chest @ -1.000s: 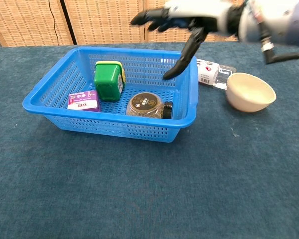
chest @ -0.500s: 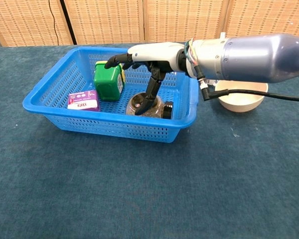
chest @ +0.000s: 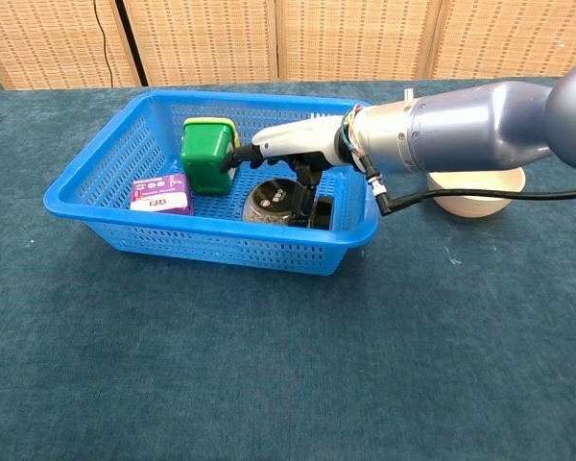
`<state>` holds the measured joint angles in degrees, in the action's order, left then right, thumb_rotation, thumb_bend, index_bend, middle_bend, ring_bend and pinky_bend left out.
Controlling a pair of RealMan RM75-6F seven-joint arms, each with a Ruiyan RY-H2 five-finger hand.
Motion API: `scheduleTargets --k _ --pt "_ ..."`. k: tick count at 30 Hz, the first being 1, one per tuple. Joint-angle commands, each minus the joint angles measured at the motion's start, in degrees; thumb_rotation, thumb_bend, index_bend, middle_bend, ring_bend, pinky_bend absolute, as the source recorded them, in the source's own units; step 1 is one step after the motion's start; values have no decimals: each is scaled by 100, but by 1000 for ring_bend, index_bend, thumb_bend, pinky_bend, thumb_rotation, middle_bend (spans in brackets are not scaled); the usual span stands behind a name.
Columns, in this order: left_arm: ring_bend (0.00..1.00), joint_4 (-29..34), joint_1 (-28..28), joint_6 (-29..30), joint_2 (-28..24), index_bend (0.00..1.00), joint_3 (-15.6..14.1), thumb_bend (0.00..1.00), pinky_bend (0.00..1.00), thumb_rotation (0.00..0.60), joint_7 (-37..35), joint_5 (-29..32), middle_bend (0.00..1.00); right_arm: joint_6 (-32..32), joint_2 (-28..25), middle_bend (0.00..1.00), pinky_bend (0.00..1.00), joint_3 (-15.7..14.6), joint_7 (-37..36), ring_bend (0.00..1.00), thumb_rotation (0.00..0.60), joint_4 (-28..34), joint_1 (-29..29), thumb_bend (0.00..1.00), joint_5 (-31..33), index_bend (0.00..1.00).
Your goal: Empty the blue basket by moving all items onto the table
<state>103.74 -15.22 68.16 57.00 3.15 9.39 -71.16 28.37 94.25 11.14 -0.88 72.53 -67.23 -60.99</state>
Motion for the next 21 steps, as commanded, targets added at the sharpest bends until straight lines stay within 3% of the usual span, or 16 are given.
scheduleTargets --k 1,3,6,8,9,11,14,21 --pt "0 1 -6 -9 1 0 -3 57 0 600 3 1 0 -40 30 47 171 -55 107 18 600 -86 -42 0 84 125" --pt "0 1 -9 -23 -2 0 -6 58 0 600 -7 9 0 -24 98 160 296 -90 192 107 600 -198 -55 0 162 218" --pt "0 -3 -6 -14 -12 0 1 58 0 600 -28 23 0 118 229 384 479 -85 253 333 600 -347 -26 4 231 421" --pt "0 -4 -3 -7 -17 0 3 58 0 600 -41 26 0 260 318 479 561 -88 287 429 600 -415 20 79 205 503" --pt "0 -5 -3 -9 -19 0 1 58 0 600 -45 24 0 326 353 512 590 -92 296 462 600 -438 47 161 172 531" --pt "0 -4 -7 -18 -21 0 -6 58 0 600 -48 15 0 442 400 544 608 -103 311 493 600 -461 97 314 92 562" --pt "0 -1 -9 -19 -23 0 -18 57 0 600 -49 -8 0 664 409 561 611 -74 264 510 600 -405 196 425 -87 582" --pt "0 30 18 29 -47 0 -47 57 0 600 -103 -104 0 1208 -38 565 611 224 135 514 600 251 378 469 -420 589"
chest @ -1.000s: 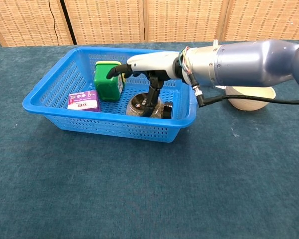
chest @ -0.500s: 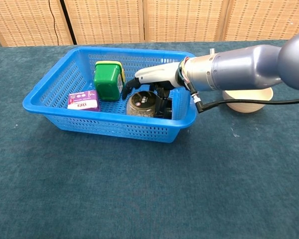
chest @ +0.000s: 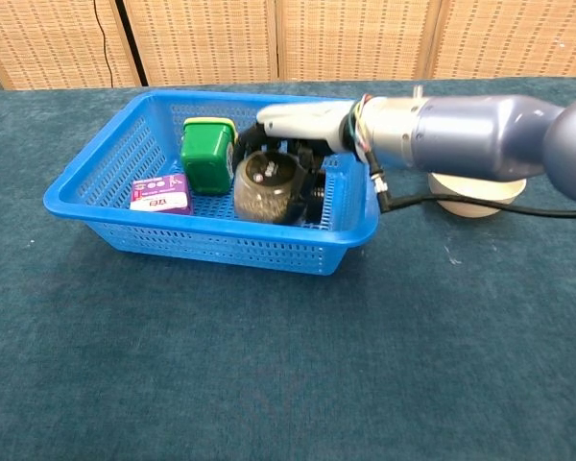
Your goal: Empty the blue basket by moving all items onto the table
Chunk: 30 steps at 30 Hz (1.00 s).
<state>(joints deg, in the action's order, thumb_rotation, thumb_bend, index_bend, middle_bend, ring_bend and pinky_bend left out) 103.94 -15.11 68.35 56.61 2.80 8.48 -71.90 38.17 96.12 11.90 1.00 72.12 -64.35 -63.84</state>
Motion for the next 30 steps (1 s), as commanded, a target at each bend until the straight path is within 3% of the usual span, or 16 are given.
scheduleTargets --k 1,8,14,17,21,27,30 --pt "0 17 12 17 -12 0 -20 58 0 600 -21 -53 0 340 -341 565 611 222 -57 514 600 449 125 469 -167 590" --pt "0 57 56 87 -48 0 -75 57 0 600 -92 -228 0 968 -1341 568 611 591 -31 516 600 1519 501 470 -199 593" --pt "0 81 108 172 -97 0 -117 57 0 600 -198 -392 0 1447 -2422 571 611 629 -165 519 600 2197 1125 471 -280 596" --pt "0 109 136 219 -123 0 -140 57 0 600 -247 -481 0 1690 -3034 571 611 425 -378 520 600 2426 1629 472 -462 597" --pt "0 160 172 294 -152 0 -179 58 0 600 -280 -631 0 1742 -3427 571 611 62 -771 520 600 2427 2093 481 -754 597" --pt "0 179 228 394 -151 0 -230 57 0 600 -264 -786 0 1618 -3436 571 611 -600 -1357 520 600 1946 2556 482 -1397 597" --pt "0 180 236 404 -138 0 -239 57 0 600 -237 -800 0 1550 -3295 571 611 -791 -1499 520 600 1698 2642 482 -1588 597"
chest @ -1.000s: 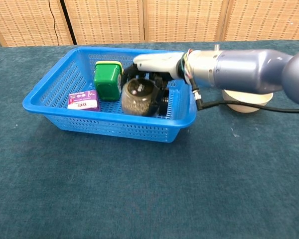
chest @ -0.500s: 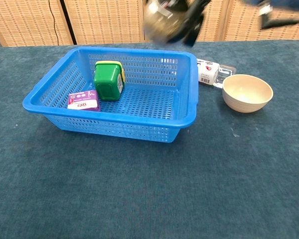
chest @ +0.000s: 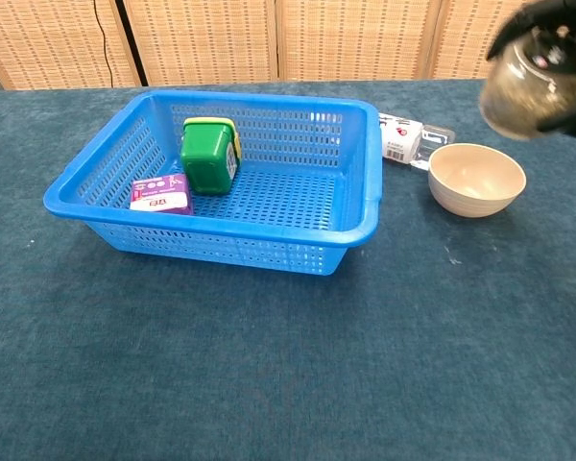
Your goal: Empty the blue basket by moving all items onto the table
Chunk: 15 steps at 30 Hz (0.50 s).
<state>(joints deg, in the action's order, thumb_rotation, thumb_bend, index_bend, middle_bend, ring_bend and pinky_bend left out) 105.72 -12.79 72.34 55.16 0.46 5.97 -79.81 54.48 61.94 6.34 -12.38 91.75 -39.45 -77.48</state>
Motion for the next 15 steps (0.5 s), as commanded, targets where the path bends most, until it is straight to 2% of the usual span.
scheduleTargets --k 1,4,7,9,11,12,13,14,15 --pt "0 3 7 7 11 0 -7 57 0 600 21 -10 0 -91 188 571 611 -293 -224 520 600 -353 181 481 -294 597" --pt "0 -3 17 21 19 0 -3 58 0 600 39 5 0 -146 350 565 607 -482 -351 519 600 -537 248 482 -527 589" --pt "0 -12 16 14 29 0 7 57 0 600 50 35 0 -170 441 525 582 -618 -420 489 600 -589 275 481 -742 536" --pt "0 -17 12 2 35 0 9 57 0 600 63 52 0 -191 503 465 538 -698 -499 435 600 -609 268 405 -907 475" --pt "0 -13 9 -5 40 0 11 57 0 600 73 58 0 -231 572 334 396 -764 -605 312 600 -658 237 167 -1064 362" --pt "0 -13 10 -5 41 0 11 58 0 600 78 58 0 -275 610 271 327 -800 -674 248 600 -684 208 98 -1142 301" --pt "0 -13 12 -4 43 0 9 57 0 600 83 56 0 -303 642 160 223 -827 -738 141 600 -710 183 27 -1209 190" --pt "0 -15 13 -5 43 0 8 57 0 600 85 56 0 -349 667 68 134 -866 -805 56 600 -719 153 0 -1283 89" --pt "0 -18 14 -8 44 0 7 57 0 600 86 58 0 -419 668 26 88 -911 -873 19 600 -711 113 0 -1352 41"
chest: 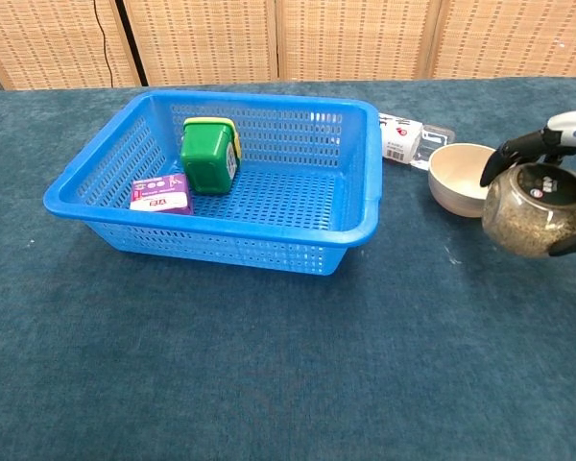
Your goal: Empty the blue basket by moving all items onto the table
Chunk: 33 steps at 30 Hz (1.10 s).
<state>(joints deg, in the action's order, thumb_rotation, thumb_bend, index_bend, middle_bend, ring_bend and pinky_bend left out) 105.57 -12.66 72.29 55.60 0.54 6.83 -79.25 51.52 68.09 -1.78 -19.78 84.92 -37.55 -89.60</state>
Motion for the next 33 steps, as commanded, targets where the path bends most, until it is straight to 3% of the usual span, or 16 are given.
scheduleTargets --k 1,8,14,20,27,33 --pt "0 -8 2 -6 3 0 -1 57 0 600 -2 6 0 -200 38 0 40 -138 -192 0 600 -7 -122 0 -196 5" --pt "0 -31 -9 -46 1 0 21 57 0 600 -31 77 0 -40 -106 0 0 72 -247 0 600 355 -225 0 -191 0" --pt "0 -59 -32 -61 -11 0 50 57 0 600 -147 45 0 214 -570 0 0 344 -137 0 600 966 -196 0 18 0" --pt "0 -80 -253 -55 -19 0 215 57 0 600 -529 -392 0 844 -1216 0 0 156 149 0 600 1502 234 0 -300 0" --pt "0 19 -1035 -566 -72 0 593 53 0 600 -769 -940 0 2042 -1191 0 0 -10 602 0 600 1106 992 0 -653 0" --pt "0 35 -1814 -1370 219 0 938 50 0 600 -310 -668 0 3060 -849 0 0 66 781 0 600 491 1698 0 -439 0"
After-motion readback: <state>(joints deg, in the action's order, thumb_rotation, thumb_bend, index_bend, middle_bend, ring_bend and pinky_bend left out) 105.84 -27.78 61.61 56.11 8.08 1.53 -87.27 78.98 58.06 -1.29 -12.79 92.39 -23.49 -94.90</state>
